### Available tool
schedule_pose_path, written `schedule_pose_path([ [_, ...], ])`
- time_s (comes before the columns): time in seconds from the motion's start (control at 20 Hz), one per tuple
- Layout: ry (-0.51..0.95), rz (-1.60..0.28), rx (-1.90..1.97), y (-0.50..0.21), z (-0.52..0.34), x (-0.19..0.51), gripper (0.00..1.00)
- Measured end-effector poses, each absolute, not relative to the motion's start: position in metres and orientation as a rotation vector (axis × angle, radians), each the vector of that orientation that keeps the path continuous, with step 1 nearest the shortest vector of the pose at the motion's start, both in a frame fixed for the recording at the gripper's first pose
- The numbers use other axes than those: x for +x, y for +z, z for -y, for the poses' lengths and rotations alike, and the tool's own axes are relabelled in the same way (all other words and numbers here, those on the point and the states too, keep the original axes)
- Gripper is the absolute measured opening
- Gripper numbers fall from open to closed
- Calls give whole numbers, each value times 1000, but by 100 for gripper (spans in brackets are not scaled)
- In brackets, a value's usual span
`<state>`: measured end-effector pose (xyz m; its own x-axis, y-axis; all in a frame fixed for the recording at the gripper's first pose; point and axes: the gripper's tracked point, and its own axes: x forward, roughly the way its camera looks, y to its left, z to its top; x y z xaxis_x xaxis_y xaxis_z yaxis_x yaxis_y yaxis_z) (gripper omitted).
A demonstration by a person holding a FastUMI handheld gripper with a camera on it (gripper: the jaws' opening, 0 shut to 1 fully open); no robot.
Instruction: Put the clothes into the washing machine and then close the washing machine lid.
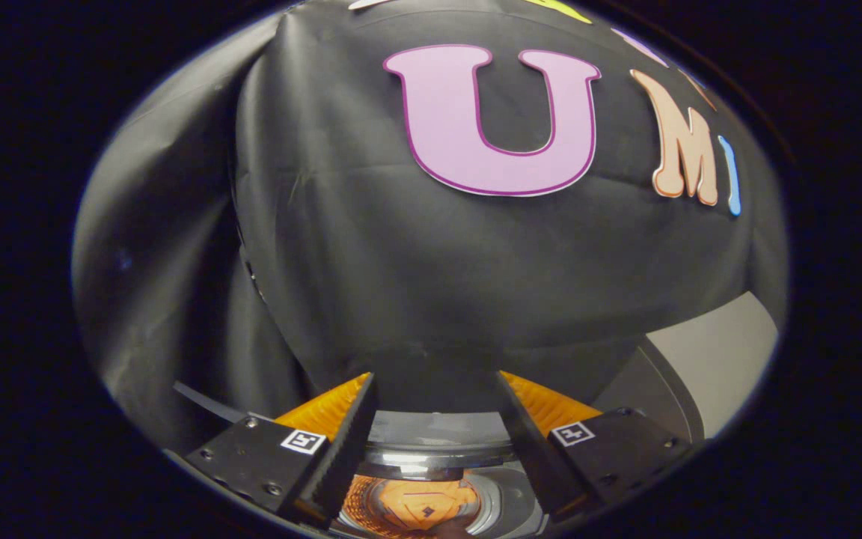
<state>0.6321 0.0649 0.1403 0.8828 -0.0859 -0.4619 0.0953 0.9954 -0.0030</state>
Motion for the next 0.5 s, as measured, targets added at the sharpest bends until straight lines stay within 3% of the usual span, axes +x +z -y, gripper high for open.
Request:
schedule_pose_path([
  [0.5,-76,-513,41,116,-61,628,93],
])
